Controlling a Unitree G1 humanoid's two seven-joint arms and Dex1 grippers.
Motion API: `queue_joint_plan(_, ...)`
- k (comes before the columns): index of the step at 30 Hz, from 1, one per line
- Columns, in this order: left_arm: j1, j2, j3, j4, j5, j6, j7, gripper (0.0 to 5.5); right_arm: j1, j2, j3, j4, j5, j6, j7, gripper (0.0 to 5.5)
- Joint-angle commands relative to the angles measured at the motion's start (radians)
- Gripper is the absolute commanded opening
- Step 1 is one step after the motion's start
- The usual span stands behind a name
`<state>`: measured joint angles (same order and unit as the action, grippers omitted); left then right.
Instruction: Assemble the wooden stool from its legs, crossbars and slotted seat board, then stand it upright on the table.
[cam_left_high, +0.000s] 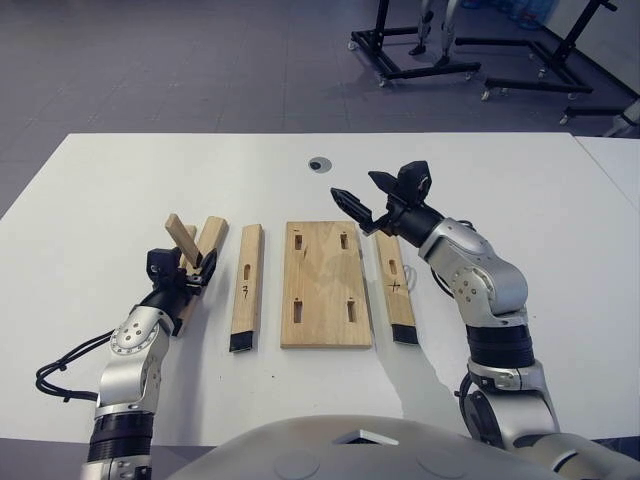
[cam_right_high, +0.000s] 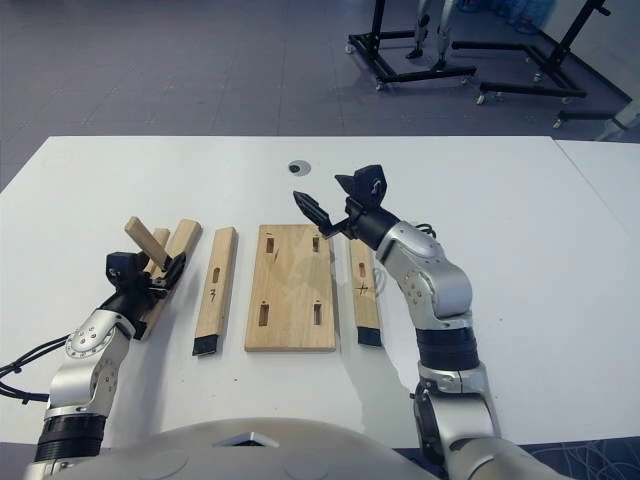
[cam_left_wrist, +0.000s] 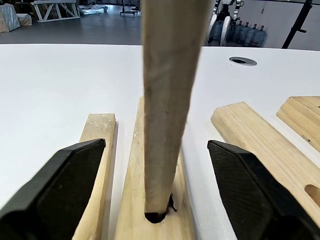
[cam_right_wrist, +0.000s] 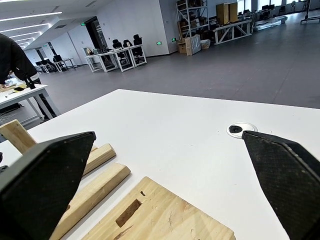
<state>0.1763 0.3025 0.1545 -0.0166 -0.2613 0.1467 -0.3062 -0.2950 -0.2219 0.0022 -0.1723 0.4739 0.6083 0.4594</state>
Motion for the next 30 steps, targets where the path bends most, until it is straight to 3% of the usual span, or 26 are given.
queue_joint_plan(1,0.007,-0.008,0.013,-0.001,-0.023,0.090,0.007,4.05,0.007,0.010,0.007,-0.005,-0.005,-0.010,-0.006,5.40)
queue_joint_plan(23,-0.079,0.092,0.082,-0.344,-0.104,0.353,-0.015,4.05,0.045,0.034,-0.007,-0.034,-0.007,-0.018,-0.040,5.40)
queue_joint_plan(30,-0.203,0.172,0.128,-0.464,-0.190,0.499,-0.020,4.05,0.049,0.038,-0.021,-0.034,-0.007,-0.032,-0.056,5.40)
